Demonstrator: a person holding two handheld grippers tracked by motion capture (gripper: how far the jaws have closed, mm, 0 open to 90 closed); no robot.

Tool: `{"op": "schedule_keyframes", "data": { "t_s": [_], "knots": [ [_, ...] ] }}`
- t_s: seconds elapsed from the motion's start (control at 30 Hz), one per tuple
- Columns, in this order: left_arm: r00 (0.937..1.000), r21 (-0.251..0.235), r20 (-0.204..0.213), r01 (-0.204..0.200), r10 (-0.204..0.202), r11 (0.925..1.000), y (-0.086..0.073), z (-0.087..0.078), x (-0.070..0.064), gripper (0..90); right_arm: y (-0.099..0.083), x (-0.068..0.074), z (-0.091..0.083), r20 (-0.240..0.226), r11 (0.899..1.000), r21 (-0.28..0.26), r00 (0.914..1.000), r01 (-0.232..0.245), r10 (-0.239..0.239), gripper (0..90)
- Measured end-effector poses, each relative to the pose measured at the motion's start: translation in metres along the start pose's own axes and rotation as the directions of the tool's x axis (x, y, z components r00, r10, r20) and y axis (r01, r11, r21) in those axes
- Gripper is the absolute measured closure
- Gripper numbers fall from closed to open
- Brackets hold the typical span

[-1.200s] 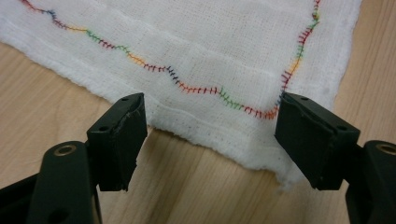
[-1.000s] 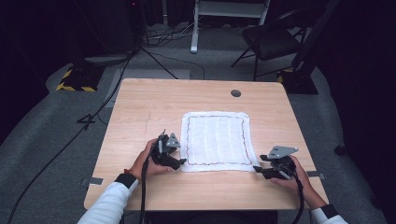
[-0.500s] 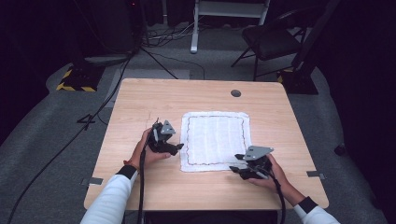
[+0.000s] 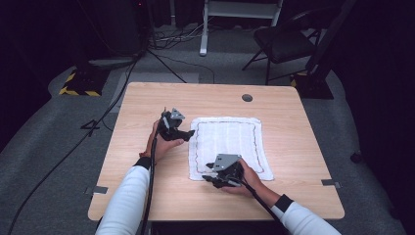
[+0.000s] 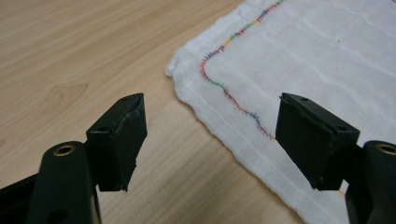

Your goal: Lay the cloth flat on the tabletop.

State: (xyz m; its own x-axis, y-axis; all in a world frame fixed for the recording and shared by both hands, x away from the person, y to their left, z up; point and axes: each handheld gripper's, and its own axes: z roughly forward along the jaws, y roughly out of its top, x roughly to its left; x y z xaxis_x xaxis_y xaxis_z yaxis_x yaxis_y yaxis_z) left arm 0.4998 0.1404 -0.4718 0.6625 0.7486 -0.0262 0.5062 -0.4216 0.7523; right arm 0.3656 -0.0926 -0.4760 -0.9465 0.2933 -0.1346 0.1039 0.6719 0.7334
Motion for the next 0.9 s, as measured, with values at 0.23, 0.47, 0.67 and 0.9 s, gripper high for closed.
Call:
{"op": "schedule_keyframes", "data": {
  "t_s": [0.23,0.47,0.67,0.9],
  "knots": [
    [0.9984,0.023,-0.024,0.052,-0.051,0.9984,0.008,0.030,0.007,25.3,0.012,0.009,0.023,-0.009,1.000,0.011,0.9999,0.007,-0.007,56.2],
    [0.9895,0.029,-0.073,0.127,-0.125,0.9914,0.013,0.058,0.016,27.1,0.017,0.015,0.039,-0.002,0.999,0.041,0.9998,0.020,-0.020,56.4],
    [0.9889,0.063,-0.103,0.114,-0.107,0.9915,0.020,0.067,0.017,24.9,0.016,0.012,0.042,0.009,0.999,0.051,0.9999,-0.005,0.005,61.3],
    [0.9968,0.061,-0.027,0.077,-0.076,0.9951,0.019,0.060,0.017,57.3,0.014,0.008,0.041,0.057,0.997,0.064,0.9980,-0.029,0.025,83.6]
  ]
}}
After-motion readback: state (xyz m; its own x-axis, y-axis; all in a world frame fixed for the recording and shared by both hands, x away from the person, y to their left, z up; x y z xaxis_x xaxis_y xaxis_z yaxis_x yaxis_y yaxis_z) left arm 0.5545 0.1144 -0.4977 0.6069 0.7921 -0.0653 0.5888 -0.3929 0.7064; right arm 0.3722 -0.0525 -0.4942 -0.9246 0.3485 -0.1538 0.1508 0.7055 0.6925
